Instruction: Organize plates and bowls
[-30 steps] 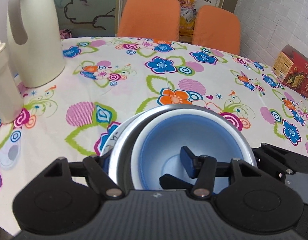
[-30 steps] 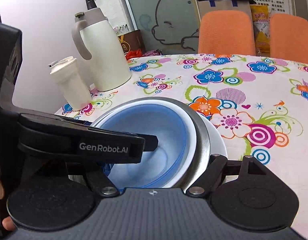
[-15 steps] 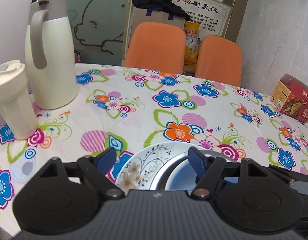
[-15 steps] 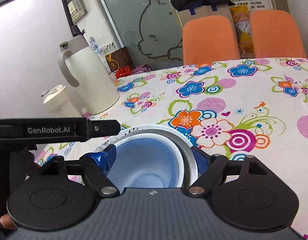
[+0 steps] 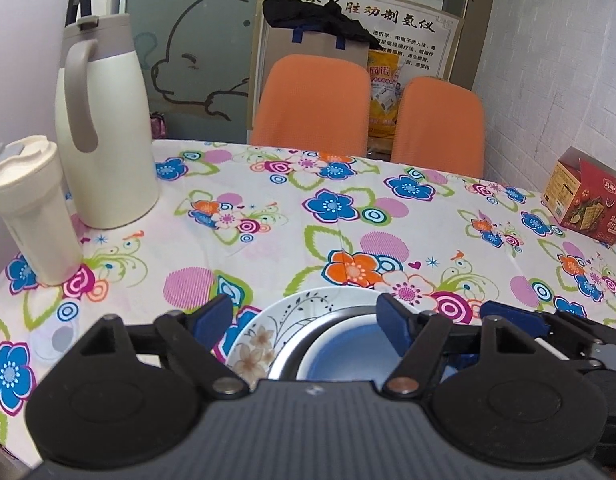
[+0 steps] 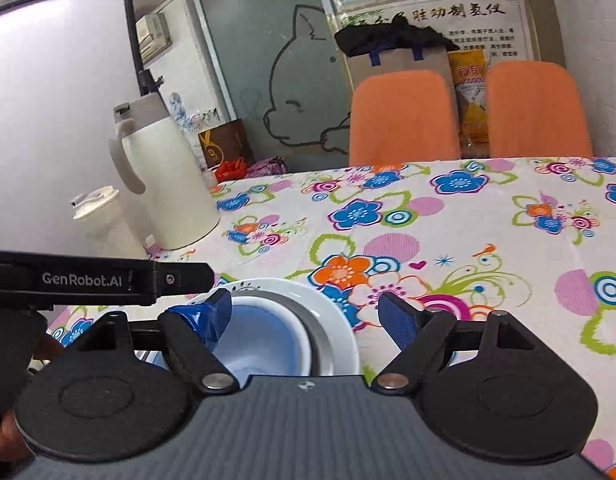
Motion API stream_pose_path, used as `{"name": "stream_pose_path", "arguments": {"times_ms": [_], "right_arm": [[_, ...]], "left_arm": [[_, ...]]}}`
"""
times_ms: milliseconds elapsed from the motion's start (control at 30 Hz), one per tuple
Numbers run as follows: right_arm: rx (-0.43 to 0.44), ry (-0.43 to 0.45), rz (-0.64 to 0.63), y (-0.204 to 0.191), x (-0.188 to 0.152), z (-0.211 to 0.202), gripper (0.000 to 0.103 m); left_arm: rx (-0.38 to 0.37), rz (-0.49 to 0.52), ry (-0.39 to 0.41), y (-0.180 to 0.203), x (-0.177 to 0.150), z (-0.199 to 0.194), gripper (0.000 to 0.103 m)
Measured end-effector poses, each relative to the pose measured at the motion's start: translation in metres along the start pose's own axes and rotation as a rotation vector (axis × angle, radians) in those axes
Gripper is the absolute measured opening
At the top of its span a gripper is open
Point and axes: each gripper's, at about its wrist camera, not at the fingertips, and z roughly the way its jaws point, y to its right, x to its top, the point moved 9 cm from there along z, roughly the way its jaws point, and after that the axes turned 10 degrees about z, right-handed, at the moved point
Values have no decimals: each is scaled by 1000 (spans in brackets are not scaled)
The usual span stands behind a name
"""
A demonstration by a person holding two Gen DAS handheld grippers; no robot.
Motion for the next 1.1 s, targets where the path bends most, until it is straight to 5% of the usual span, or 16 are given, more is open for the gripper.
{"name": "stream_pose_path", "arguments": {"times_ms": [500,767,1100], "right_arm": [[-220,128,123,71,5,-64,68],[-263,205,115,71,1,-98,69],[-326,269,61,74,-21,-134,69]], "left_arm": [[-58,92,54,68,-6,-30,72],[-65,153,101,99,-19,-56,73],[-83,156,52,124,-57,-66,73]]}}
